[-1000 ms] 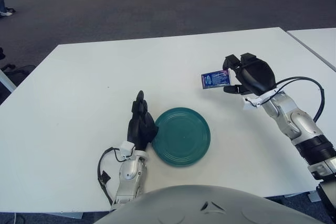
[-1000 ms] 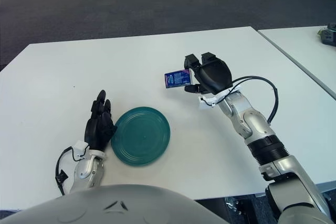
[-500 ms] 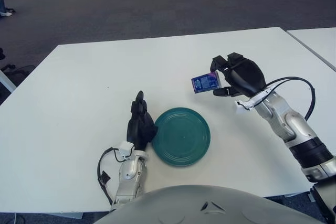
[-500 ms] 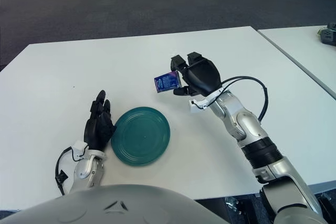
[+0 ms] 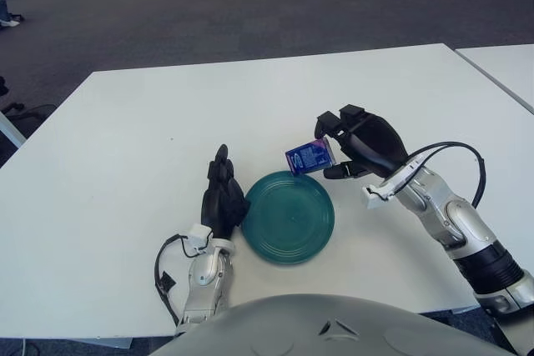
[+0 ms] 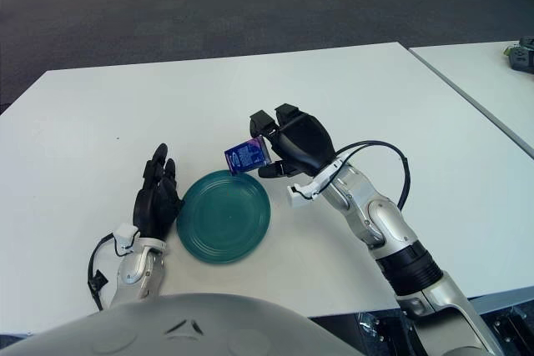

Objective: Put the gum into the plate.

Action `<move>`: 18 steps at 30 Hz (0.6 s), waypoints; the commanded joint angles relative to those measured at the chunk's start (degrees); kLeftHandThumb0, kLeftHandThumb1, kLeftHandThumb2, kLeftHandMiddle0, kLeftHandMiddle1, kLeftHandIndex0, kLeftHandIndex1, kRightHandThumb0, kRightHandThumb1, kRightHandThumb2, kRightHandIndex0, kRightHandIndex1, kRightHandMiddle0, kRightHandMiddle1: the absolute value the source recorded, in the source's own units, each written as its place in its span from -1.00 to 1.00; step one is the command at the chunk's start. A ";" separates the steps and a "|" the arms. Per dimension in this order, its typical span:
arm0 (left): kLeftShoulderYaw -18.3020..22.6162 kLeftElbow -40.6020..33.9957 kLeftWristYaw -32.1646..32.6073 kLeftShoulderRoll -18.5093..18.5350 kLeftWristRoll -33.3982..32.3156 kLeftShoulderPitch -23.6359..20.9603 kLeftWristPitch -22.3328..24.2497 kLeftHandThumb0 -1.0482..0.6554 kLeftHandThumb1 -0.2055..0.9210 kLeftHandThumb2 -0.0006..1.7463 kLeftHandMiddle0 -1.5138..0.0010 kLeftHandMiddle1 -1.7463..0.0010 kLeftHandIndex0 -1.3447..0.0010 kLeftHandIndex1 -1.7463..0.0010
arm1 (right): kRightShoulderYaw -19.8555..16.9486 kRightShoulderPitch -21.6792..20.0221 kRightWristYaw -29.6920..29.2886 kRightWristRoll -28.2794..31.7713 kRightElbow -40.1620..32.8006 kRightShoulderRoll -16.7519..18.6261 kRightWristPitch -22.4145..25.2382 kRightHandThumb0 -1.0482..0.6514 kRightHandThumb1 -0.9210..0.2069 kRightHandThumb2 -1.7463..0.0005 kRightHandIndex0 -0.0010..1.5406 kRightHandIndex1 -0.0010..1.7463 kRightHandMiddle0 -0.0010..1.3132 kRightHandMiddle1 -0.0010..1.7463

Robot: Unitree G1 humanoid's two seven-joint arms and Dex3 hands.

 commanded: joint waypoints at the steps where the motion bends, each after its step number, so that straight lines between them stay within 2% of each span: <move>1: 0.56 5.14 -0.04 -3.35 -1.20 1.37 1.92 -0.99 1.00 0.01 0.93 1.00 1.00 0.73 | -0.50 0.29 0.45 1.19 -1.74 1.14 -0.94 -0.23 -0.57 0.03 -0.37 1.00 -0.47 1.00; 9: 0.49 4.96 0.56 -3.98 -1.01 1.30 1.62 -1.00 1.00 0.04 0.92 1.00 1.00 0.76 | -0.65 1.48 0.62 2.25 -2.25 2.02 -3.42 -0.23 -0.58 0.03 -0.35 1.00 -0.47 1.00; 18: 0.43 4.48 1.11 -4.12 -0.94 1.36 2.15 -1.00 1.00 0.06 0.91 0.99 1.00 0.72 | -0.41 6.22 2.19 2.77 -5.25 0.83 -7.03 -0.21 -0.70 0.14 -0.28 1.00 -0.54 1.00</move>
